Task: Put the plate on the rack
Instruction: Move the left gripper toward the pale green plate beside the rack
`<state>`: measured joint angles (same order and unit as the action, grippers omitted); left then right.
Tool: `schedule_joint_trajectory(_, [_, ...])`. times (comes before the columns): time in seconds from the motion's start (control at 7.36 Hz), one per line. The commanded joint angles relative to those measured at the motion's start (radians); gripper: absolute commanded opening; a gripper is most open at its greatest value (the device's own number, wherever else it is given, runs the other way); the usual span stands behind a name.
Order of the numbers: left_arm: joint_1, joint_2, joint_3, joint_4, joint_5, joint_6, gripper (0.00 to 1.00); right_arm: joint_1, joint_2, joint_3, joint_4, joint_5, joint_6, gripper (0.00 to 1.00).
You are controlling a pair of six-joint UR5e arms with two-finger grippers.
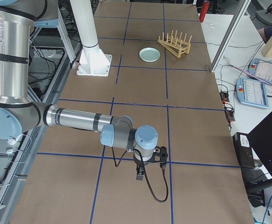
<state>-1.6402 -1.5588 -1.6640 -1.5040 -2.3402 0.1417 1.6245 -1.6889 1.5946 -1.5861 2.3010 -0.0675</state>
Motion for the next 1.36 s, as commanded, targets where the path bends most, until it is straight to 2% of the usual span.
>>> schedule_joint_trajectory(0.0, [0.008,0.023,0.006,-0.112,0.002,-0.002,1.00,0.000,0.000,-0.001,0.000,0.000,0.000,1.00])
schedule_joint_trajectory(0.14, [0.022,0.031,-0.025,-0.148,-0.004,-0.019,1.00,0.000,0.000,-0.001,0.000,0.000,0.000,1.00])
schedule_joint_trajectory(0.27, [0.078,0.022,-0.052,-0.156,-0.057,-0.197,1.00,0.000,0.000,-0.001,0.000,0.000,0.000,1.00])
schedule_joint_trajectory(0.41, [0.179,0.007,-0.112,-0.247,-0.068,-0.463,1.00,0.000,0.000,-0.001,0.000,0.000,0.000,1.00])
schedule_joint_trajectory(0.68, [0.371,-0.022,-0.257,-0.280,-0.054,-0.878,1.00,0.000,0.000,-0.001,0.000,0.000,0.000,1.00])
schedule_joint_trajectory(0.82, [0.455,-0.073,-0.294,-0.279,-0.015,-1.062,1.00,0.000,0.000,-0.001,0.000,0.000,0.000,1.00])
schedule_joint_trajectory(0.95, [0.576,-0.172,-0.293,-0.271,0.033,-1.252,1.00,0.000,0.000,-0.001,0.000,0.000,0.000,1.00])
schedule_joint_trajectory(1.09, [0.615,-0.266,-0.280,-0.253,0.044,-1.337,1.00,0.000,0.000,-0.001,0.000,0.000,0.000,1.00])
schedule_joint_trajectory(1.22, [0.717,-0.362,-0.275,-0.151,0.067,-1.432,1.00,0.000,0.000,0.001,0.000,0.000,0.000,1.00])
